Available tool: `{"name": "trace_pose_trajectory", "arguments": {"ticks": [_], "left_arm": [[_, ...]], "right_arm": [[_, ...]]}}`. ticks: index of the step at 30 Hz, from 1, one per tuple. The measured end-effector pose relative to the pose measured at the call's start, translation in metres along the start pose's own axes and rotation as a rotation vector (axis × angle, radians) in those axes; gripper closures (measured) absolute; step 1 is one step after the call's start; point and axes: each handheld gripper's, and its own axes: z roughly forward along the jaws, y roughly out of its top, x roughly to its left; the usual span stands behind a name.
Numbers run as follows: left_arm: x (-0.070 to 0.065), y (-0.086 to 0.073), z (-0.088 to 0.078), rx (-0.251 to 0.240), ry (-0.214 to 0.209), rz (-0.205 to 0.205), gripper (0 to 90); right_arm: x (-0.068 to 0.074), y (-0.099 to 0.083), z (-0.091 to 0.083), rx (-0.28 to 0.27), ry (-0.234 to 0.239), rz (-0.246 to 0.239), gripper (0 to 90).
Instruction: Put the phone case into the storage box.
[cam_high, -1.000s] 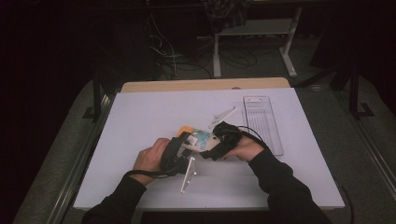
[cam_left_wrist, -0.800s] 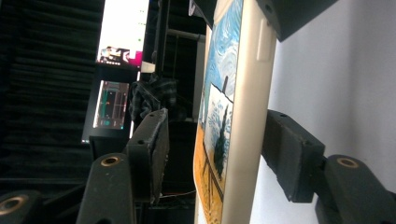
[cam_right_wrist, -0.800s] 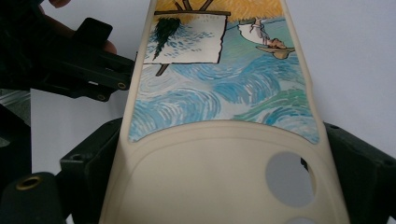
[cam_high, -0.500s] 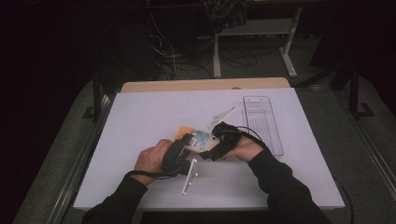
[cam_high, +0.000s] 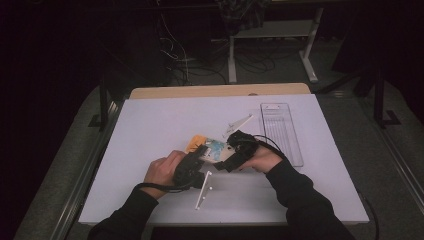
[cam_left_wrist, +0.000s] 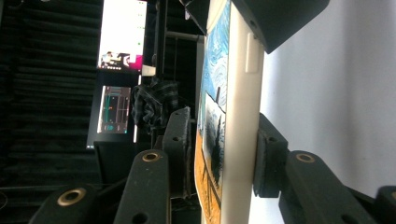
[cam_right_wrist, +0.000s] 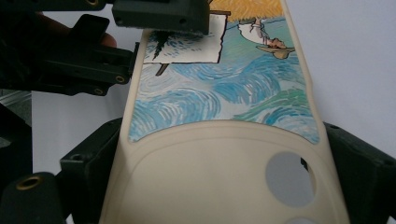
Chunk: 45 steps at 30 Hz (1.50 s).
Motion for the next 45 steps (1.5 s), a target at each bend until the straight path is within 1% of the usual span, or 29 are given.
{"name": "trace_pose_trajectory", "arguments": {"ticks": [5,10,12,13,14,15,18,23,25,26,27,28,30,31,32,35,37,38,40,42,43,44,45], "left_arm": [[0.0,0.001,0.0,0.0,-0.019,0.001,71.8],[0.001,0.001,0.001,0.006,-0.037,0.01,73.9],[0.002,0.002,0.0,0.015,-0.036,0.028,76.2],[0.003,0.002,0.0,0.017,-0.034,0.031,77.4],[0.003,0.003,0.0,0.019,-0.033,0.037,78.3],[0.003,0.003,-0.001,0.021,-0.032,0.041,78.7],[0.004,0.003,-0.001,0.022,-0.034,0.043,79.2],[0.004,0.004,-0.002,0.021,-0.023,0.048,79.6],[0.005,0.004,-0.002,0.021,-0.023,0.045,79.6],[0.006,0.004,-0.002,0.02,-0.024,0.046,79.6],[0.006,0.003,-0.002,0.019,-0.031,0.038,79.7],[0.007,0.003,-0.003,0.017,-0.029,0.035,79.7],[0.007,0.003,-0.002,0.019,-0.034,0.035,79.9],[0.006,0.003,-0.002,0.02,-0.038,0.031,79.8],[0.007,0.002,-0.002,0.022,-0.037,0.03,79.8],[0.008,0.0,-0.001,0.034,-0.043,0.026,79.8],[0.009,-0.001,-0.001,0.047,-0.043,0.022,79.8],[0.009,-0.002,0.0,0.05,-0.045,0.014,79.8],[0.011,-0.004,0.0,0.06,-0.049,0.003,79.8],[0.012,-0.005,0.0,0.072,-0.051,-0.004,79.8],[0.012,-0.006,0.001,0.079,-0.056,-0.005,79.8],[0.012,-0.007,0.001,0.083,-0.059,-0.016,79.8],[0.012,-0.008,0.001,0.088,-0.063,-0.017,79.8]], "right_arm": [[-0.001,0.0,-0.001,-0.004,0.003,0.001,8.9],[-0.001,0.0,-0.001,0.0,0.002,0.004,8.7],[-0.001,0.0,-0.001,-0.001,0.006,0.015,8.5],[-0.002,0.0,-0.001,-0.003,0.007,0.012,8.4],[-0.001,0.0,-0.002,-0.009,0.019,0.032,8.3],[-0.001,0.001,-0.002,-0.014,0.024,0.041,8.3],[-0.001,0.0,-0.003,-0.013,0.023,0.037,8.2],[-0.002,0.0,-0.003,-0.016,0.029,0.037,7.9],[-0.002,0.001,-0.004,-0.018,0.04,0.043,7.2],[-0.003,0.001,-0.003,-0.021,0.045,0.053,6.9],[-0.004,0.0,-0.003,-0.022,0.06,0.065,6.4],[-0.004,0.0,-0.003,-0.028,0.064,0.068,5.4],[-0.004,0.001,-0.003,-0.035,0.056,0.064,4.5],[-0.003,0.001,-0.004,-0.037,0.065,0.07,3.4],[-0.003,0.001,-0.004,-0.042,0.067,0.063,2.5],[-0.004,0.001,-0.005,-0.047,0.057,0.054,1.2],[-0.005,0.001,-0.007,-0.057,0.062,0.055,1.1],[-0.005,0.001,-0.008,-0.057,0.062,0.056,1.1],[-0.006,0.001,-0.009,-0.063,0.049,0.039,1.1],[-0.005,0.001,-0.012,-0.074,0.058,0.059,1.1],[-0.006,0.001,-0.014,-0.074,0.046,0.052,0.9],[-0.008,0.0,-0.015,-0.076,0.041,0.043,0.9],[-0.008,0.0,-0.017,-0.085,0.049,0.06,0.9]]}}
